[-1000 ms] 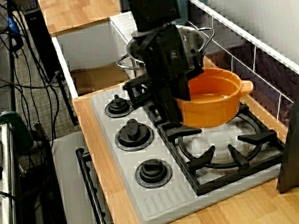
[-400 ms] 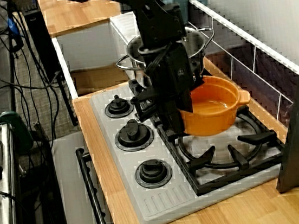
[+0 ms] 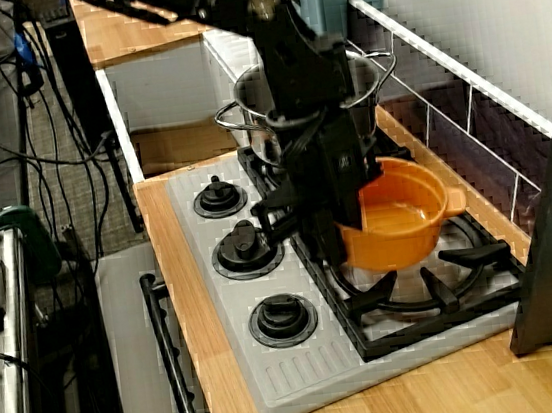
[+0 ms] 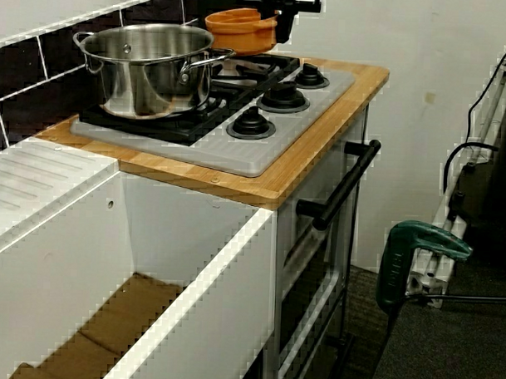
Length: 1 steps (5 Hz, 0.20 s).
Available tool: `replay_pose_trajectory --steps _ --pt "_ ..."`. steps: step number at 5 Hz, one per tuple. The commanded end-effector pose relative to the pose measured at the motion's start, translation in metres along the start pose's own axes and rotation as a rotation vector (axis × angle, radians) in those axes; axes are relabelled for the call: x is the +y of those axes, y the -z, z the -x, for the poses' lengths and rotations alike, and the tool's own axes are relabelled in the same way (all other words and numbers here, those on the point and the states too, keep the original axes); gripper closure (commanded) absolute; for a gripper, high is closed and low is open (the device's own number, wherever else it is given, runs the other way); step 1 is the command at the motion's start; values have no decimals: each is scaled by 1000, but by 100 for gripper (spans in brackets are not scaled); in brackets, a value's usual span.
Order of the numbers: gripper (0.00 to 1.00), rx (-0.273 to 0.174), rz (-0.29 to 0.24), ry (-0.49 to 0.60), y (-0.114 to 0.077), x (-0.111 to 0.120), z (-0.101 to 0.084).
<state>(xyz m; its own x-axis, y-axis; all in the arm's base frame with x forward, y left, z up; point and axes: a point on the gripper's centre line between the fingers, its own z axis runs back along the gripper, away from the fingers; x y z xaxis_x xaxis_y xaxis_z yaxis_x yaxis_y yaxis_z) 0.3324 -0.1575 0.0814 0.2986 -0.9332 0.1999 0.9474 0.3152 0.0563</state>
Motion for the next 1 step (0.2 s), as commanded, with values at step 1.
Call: replay_pose_trajectory --steps 1 --pt "100 -6 -29 -2 -19 -19 28"
